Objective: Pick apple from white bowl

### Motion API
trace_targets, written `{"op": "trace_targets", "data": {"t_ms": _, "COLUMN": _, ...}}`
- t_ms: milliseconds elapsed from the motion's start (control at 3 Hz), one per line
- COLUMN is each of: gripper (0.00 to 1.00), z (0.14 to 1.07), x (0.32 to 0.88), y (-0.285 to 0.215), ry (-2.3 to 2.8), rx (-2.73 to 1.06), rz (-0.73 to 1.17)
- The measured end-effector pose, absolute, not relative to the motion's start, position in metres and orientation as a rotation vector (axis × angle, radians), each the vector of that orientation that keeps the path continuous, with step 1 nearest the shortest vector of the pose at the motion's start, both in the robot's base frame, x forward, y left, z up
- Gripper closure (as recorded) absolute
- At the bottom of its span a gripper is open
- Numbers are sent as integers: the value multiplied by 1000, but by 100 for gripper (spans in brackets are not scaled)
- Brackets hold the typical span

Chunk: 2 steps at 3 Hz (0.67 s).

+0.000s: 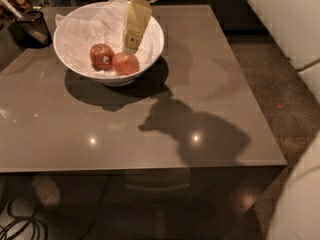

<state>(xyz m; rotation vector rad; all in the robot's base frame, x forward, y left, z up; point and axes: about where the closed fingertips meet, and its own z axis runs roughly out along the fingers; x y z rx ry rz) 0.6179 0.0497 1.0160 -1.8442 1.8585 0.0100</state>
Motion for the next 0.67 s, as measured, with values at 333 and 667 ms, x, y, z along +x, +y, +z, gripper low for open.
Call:
{"op": "trace_targets", "data": {"t_ms": 333, "gripper": 18, "z": 1009, "x": 630, "y": 65, "ry": 1866, "rx": -1833, "rz": 79}}
{"op": "trace_targets", "data": {"t_ms": 667, "gripper": 20, "z": 999, "x": 640, "y": 76, "ry": 1885, "rx": -1844, "rz": 136}}
